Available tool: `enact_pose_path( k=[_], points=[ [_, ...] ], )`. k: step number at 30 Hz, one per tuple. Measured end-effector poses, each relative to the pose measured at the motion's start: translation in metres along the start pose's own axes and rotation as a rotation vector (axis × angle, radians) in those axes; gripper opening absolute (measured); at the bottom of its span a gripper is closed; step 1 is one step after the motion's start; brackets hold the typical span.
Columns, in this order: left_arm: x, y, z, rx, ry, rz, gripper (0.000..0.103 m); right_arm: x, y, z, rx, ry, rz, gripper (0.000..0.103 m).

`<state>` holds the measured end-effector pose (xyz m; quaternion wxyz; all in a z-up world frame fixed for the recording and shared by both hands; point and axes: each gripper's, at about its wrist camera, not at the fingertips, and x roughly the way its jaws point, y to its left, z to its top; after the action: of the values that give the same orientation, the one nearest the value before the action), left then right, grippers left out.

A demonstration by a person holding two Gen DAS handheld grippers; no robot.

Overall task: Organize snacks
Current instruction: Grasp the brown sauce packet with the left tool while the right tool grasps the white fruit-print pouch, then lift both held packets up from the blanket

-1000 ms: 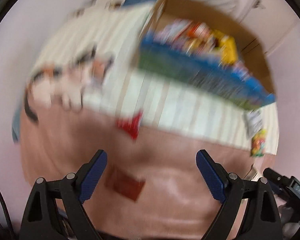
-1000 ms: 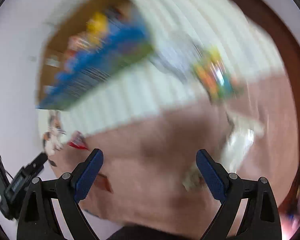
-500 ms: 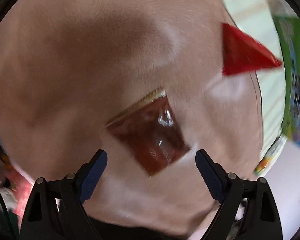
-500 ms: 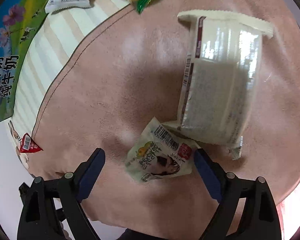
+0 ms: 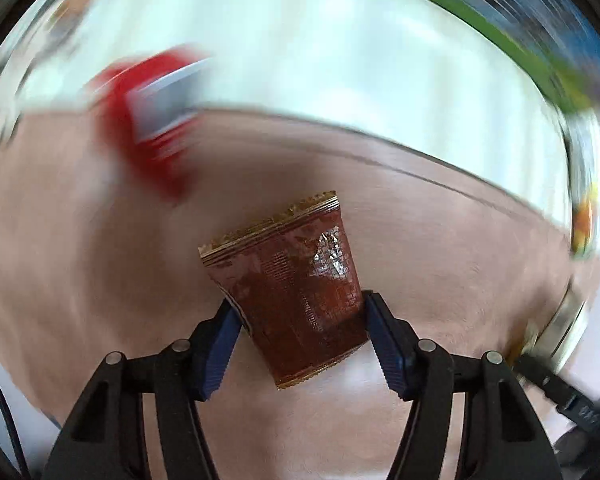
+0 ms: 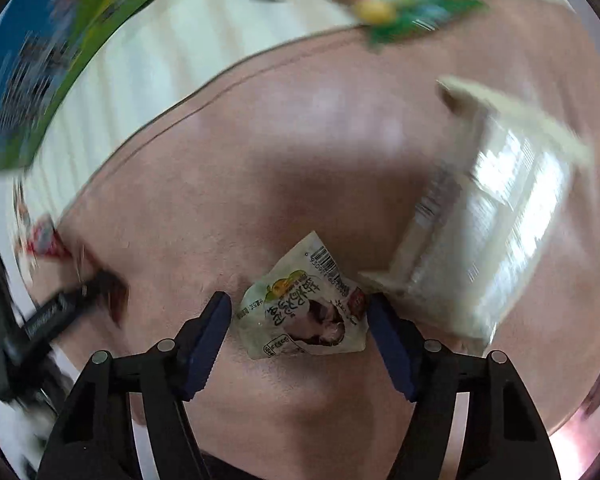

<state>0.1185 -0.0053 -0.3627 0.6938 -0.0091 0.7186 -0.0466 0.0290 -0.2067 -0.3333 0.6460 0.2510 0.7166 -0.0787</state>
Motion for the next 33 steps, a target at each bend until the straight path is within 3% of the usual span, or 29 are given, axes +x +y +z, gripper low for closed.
enact_pose_path(
  k=[3,7,12,19,20,22,25,27,33],
  points=[
    [0.008,-0.021,-0.001,0.069,0.022,0.036,0.062,0.007,0.024,0.004,-0.112,0.012,-0.041,0.073],
    [0.017,-0.020,0.003,0.024,0.084,0.005,0.073,0.015,0.033,0.009,-0.115,0.032,-0.046,0.076],
    [0.017,0.015,0.008,-0.070,0.117,-0.066,0.076,0.020,0.032,0.015,-0.063,0.039,-0.006,0.076],
    [0.019,0.060,0.018,-0.186,0.117,-0.111,0.075,0.021,0.022,0.018,-0.049,0.038,-0.011,0.076],
    [0.017,0.061,0.017,-0.172,0.106,-0.102,0.073,0.021,0.019,0.015,-0.058,0.034,-0.018,0.075],
    [0.010,0.047,0.011,-0.079,0.073,-0.051,0.058,0.014,0.012,0.015,-0.080,0.025,-0.028,0.073],
    [0.006,0.028,-0.004,0.123,0.056,0.017,0.057,0.011,0.017,0.008,-0.127,0.015,-0.033,0.070],
    [0.011,0.025,-0.014,0.179,0.087,0.018,0.058,0.011,0.019,0.004,-0.145,0.018,-0.033,0.070],
    [0.021,0.062,-0.006,-0.016,0.129,-0.085,0.067,0.023,0.004,0.002,-0.052,0.034,0.011,0.074]
  ],
)
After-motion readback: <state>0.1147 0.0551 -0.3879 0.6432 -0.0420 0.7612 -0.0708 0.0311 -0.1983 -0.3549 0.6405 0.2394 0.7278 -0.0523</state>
